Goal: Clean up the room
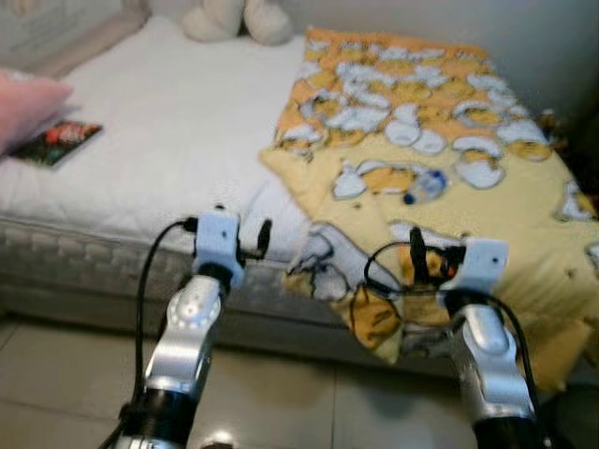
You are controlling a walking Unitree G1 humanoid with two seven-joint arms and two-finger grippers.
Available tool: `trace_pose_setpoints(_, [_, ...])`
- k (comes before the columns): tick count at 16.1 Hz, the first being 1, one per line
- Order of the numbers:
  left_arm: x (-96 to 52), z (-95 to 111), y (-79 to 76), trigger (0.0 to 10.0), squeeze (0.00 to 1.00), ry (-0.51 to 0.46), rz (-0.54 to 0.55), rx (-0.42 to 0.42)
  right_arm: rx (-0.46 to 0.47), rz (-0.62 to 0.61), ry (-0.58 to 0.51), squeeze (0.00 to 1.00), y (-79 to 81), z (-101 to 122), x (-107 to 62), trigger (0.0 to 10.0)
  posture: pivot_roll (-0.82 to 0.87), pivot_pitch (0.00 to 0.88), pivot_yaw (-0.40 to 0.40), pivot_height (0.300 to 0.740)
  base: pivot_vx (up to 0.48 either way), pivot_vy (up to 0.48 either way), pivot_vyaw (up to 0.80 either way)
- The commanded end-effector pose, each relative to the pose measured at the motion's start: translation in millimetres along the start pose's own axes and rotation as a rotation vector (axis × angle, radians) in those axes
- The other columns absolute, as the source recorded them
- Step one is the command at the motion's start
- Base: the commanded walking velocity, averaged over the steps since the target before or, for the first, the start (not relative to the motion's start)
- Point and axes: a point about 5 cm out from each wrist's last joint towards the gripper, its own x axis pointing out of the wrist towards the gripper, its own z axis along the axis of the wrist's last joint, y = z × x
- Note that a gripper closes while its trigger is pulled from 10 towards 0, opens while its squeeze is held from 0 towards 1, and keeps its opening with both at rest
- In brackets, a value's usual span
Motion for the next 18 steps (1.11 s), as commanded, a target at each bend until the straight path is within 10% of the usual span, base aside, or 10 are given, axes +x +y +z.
trace_pose_setpoints(1, [-0.5,2,5.3,10.0,0.00,-0.008,0.017,0.003,-0.001,0.006,-0.024,0.00,2.9,5,2.7,10.0,0.05,0.000,-0.040,0.728,0.461,0.000,0.00])
trace_pose_setpoints(18, [-1.4,1,-7.0,10.0,0.00,-0.006,-0.047,0.008,-0.019,0.018,-0.013,0.00,2.2,3,0.1,10.0,0.04,0.000,-0.039,0.728,0.397,0.000,-0.07])
